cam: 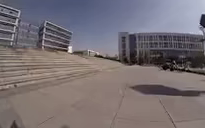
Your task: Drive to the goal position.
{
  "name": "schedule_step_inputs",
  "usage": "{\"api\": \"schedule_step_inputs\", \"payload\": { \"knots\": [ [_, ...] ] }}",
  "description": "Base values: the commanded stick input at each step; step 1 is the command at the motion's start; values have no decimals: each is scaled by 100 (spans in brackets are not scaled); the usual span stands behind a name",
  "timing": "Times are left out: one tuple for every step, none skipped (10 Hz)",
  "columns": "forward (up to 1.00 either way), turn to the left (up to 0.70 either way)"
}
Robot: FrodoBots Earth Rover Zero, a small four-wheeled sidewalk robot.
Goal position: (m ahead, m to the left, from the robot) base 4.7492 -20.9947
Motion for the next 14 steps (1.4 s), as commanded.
{"api": "schedule_step_inputs", "payload": {
  "knots": [
    [70, 0],
    [70, 0],
    [70, 0],
    [70, 0],
    [70, 0],
    [70, 0],
    [70, 0],
    [70, 0],
    [70, 0],
    [70, 0],
    [70, 0],
    [70, 0],
    [70, 0],
    [70, 0]
  ]
}}
